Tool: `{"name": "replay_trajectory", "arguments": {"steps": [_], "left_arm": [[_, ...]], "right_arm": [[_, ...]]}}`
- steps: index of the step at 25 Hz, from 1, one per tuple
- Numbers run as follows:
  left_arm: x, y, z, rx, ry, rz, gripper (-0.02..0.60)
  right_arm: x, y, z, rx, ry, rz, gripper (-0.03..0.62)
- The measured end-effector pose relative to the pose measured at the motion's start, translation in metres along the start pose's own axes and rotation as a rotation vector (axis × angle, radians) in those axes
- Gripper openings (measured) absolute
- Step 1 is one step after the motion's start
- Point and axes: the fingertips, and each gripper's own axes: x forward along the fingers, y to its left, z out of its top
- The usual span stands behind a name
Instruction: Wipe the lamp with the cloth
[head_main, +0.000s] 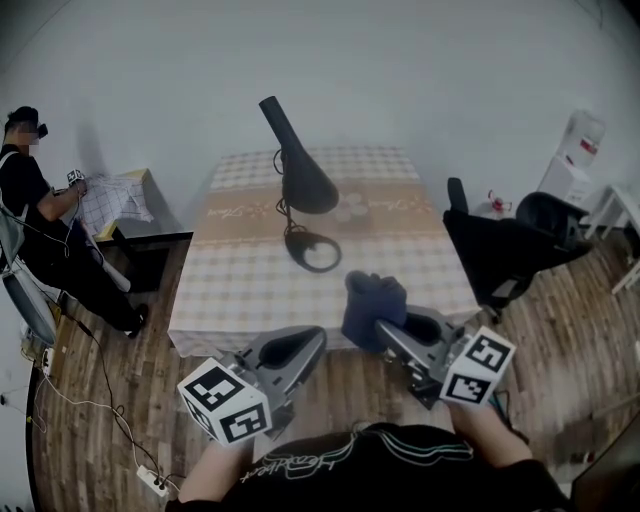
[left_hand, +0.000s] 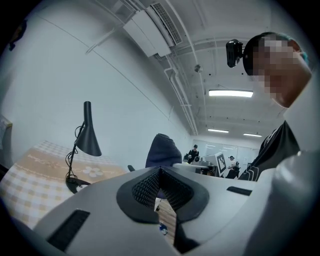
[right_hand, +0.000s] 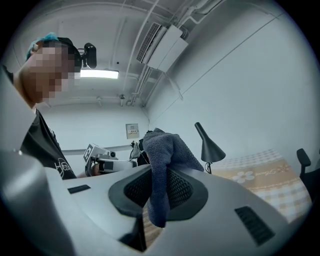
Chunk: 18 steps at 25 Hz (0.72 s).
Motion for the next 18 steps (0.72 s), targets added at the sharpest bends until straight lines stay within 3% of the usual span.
{"name": "replay_trajectory", "arguments": {"steps": [18], "left_arm": [[0.019,0.006,-0.004,-0.003,0.023,0.033,-0.002]], "right_arm": [[-0.004,-0.020,-0.006,0.032,0.017,0.039,0.057]]}}
